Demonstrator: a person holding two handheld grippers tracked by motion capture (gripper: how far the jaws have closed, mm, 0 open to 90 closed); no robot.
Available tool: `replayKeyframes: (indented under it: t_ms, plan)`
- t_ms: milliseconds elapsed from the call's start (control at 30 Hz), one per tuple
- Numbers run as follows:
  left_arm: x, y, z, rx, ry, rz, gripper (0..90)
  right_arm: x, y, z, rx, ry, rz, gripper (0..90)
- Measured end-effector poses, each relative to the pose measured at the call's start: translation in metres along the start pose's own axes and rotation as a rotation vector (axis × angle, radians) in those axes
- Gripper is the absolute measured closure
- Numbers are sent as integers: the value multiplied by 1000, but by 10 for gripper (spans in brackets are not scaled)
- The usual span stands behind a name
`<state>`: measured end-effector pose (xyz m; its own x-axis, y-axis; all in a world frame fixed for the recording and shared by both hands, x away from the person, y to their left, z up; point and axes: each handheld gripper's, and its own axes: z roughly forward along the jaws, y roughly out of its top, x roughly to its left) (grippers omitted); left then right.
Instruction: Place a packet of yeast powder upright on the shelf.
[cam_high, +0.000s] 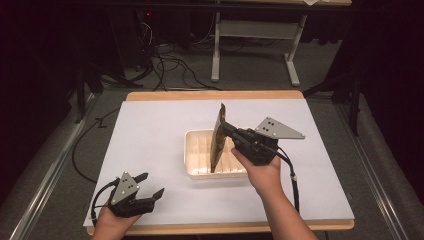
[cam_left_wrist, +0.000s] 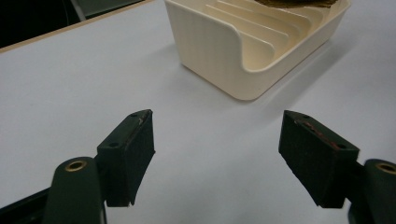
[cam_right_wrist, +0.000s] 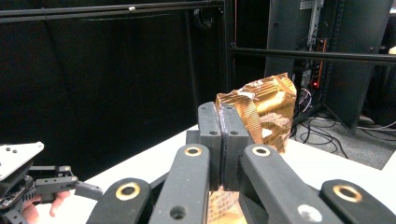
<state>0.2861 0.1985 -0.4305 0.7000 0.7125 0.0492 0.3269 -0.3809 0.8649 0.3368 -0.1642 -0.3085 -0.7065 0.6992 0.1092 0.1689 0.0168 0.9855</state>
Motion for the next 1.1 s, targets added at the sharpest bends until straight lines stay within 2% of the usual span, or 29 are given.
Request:
replayKeyframes:
  t_ms: [267,600,1100]
  plan:
    - [0,0,-1,1,0,0,270,1,0,9,9,-2,2,900]
    - [0,-1,-1,1,-3,-4,270,-5,-5,24,39,-18,5,900]
    - [0,-1,-1,4,-6,-2,270,-8,-7,29,45,-32,7,900]
